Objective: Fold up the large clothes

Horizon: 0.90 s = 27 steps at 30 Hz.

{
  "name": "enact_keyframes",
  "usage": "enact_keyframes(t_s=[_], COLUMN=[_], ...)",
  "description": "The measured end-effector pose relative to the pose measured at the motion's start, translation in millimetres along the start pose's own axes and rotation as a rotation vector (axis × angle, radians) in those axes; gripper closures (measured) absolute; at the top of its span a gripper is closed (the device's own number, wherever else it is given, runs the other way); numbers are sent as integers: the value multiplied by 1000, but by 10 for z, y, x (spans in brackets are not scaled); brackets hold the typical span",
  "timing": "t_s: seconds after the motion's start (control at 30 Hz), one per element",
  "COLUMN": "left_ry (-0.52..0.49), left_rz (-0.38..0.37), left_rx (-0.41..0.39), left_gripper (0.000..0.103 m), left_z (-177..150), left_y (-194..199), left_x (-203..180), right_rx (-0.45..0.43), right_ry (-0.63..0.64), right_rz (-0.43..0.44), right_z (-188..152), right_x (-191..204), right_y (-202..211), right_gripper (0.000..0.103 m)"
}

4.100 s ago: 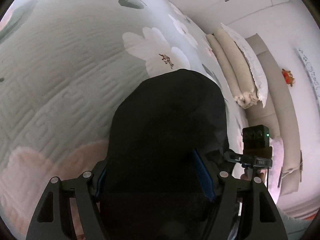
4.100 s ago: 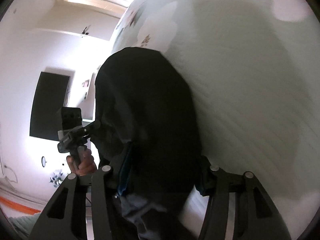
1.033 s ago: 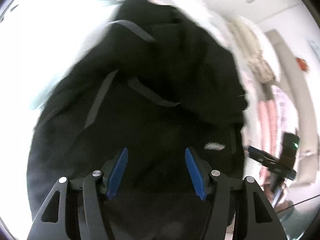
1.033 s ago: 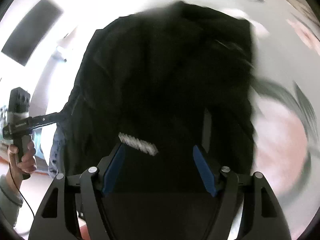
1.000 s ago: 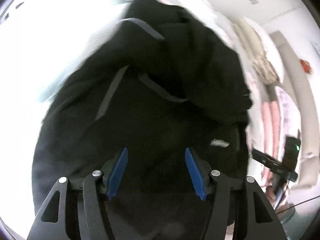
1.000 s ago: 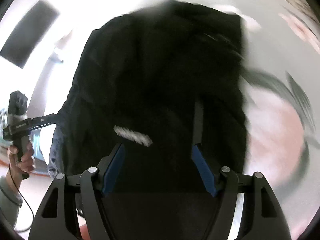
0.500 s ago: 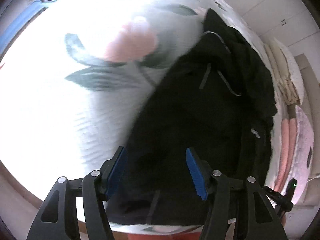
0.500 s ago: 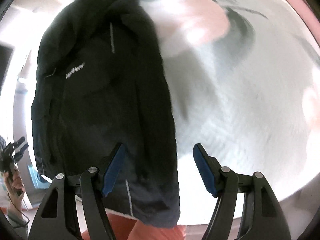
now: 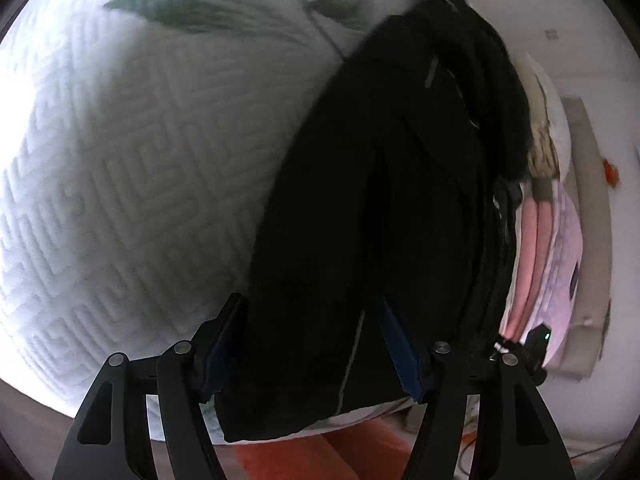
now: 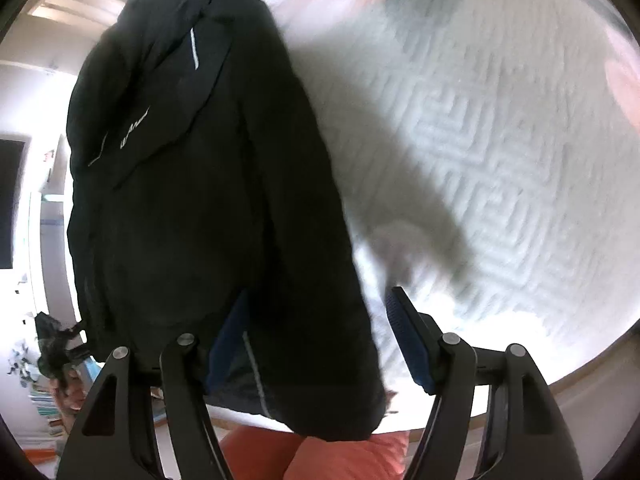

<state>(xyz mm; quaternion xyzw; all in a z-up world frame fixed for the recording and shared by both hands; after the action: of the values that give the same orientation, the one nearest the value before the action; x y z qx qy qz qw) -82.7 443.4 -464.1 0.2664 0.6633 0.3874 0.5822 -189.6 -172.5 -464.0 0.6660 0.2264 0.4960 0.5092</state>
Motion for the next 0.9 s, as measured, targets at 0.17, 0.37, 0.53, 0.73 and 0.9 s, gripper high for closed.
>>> enact_keyframes(t_s=[0.17,0.37,0.53,0.73,0.9], left_ry=[-64,-69,-33,-105,-80], left_rz=[-11,-34,-109,-7,-36], left_rx=[4,13,51,31,-11], left_gripper=[51,71,53,68,93], left_z=[-40,-19,-33,-90,-29], left_y=[-14,-16,-45,-152,36], left_x=[-46,7,111,-179,-241], right_rx=[-5,-1,11,31,38], right_ry=[51,12,-29,38,120], right_rz=[23,16,71,14,-16], right_z=[-186,-193,-215,-175,-116], right_x=[100,-27,-109,81,331], right_y=[-27,8,12,-65,70], right_gripper=[51,59,54,51,84])
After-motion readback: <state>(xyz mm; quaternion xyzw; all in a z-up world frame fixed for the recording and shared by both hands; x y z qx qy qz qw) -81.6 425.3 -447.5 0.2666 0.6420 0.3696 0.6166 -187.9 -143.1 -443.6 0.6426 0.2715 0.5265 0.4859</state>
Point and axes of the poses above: each gripper's, at about its wrist camera, not at the fingertips, and y roughly against the way its jaws point, x to its left, z to its top, the point moved 1 cm from there along -y, roughly the way its jaws point, and after that the axes turned 1 degree about x, right-handed, at the moved point
